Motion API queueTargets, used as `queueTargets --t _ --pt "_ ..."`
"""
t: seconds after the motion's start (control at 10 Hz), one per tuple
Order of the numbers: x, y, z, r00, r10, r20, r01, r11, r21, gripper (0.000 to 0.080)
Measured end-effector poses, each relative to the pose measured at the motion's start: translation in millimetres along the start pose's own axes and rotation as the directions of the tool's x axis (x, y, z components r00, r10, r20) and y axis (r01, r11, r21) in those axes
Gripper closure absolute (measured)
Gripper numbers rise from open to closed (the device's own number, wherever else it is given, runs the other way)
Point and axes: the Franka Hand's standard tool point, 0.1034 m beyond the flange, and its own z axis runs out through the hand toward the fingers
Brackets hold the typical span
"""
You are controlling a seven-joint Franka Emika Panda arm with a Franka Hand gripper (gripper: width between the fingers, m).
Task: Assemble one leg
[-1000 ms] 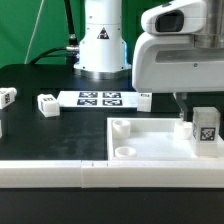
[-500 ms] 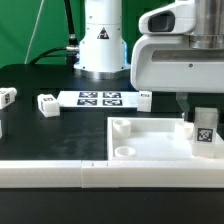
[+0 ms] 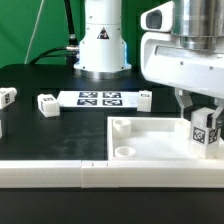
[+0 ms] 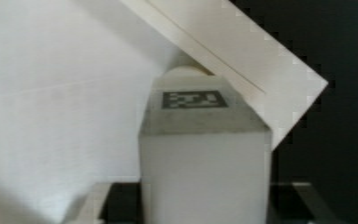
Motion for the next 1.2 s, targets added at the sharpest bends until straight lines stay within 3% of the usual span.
queueTargets --t 0.3,0.5,0.6,0.7,0.8,1.0,1.2 --pt "-1.2 2.1 -0.5 0.961 0.276 -0.004 -0.276 0.961 -0.007 0.0508" --pt "-2.1 2.1 -0.4 0.947 0.322 0.007 -0.322 0.947 -0.008 0.0508" --pt "-2.3 2.4 0.2 0.951 0.309 0.007 -0.309 0.951 -0.009 0.0405" --pt "-2.4 2.4 0.4 0.965 0.26 0.007 -0.26 0.965 -0.009 0.0266" --pt "-4.0 2.2 0.4 0.982 0.189 0.007 -0.189 0.982 -0.011 0.0187" --pt "-11.4 0.5 1.4 0.998 -0.062 0.011 0.062 0.998 -0.017 0.0157" --pt "-14.0 -0.5 2.2 0.953 -0.303 0.01 0.303 0.953 -0.016 0.0152"
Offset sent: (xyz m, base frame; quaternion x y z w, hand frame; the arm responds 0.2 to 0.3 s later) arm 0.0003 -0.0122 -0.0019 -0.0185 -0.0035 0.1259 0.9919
